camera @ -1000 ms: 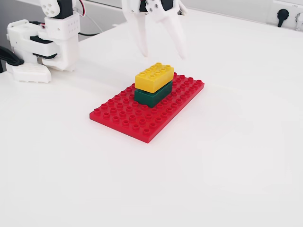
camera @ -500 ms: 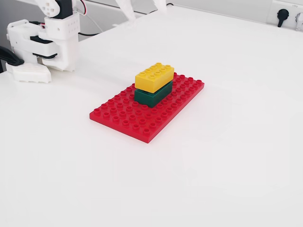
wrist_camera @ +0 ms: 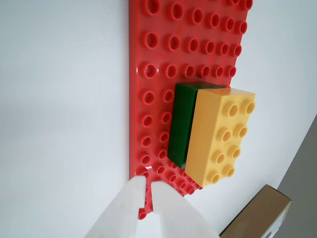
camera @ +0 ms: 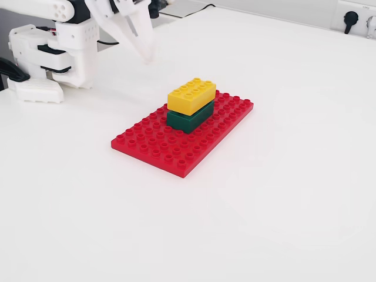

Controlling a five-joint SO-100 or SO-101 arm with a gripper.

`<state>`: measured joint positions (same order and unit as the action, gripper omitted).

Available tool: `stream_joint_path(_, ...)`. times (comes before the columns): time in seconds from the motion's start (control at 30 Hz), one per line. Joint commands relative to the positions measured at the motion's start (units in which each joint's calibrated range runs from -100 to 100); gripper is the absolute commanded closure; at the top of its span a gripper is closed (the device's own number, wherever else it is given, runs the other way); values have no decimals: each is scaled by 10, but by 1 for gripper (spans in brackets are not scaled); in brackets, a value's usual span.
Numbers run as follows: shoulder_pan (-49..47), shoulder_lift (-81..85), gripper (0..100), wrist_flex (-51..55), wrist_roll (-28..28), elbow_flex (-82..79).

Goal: Put yellow lego brick onto the green one

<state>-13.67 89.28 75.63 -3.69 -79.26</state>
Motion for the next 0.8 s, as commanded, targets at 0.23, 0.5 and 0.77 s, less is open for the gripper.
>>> stream_joint_path(0.23,101,80,99,-18,5,-131)
stream_joint_path(0.5,115,80,99,-18,5,-131)
stream_joint_path(0.77,118,80,99,-18,5,-131)
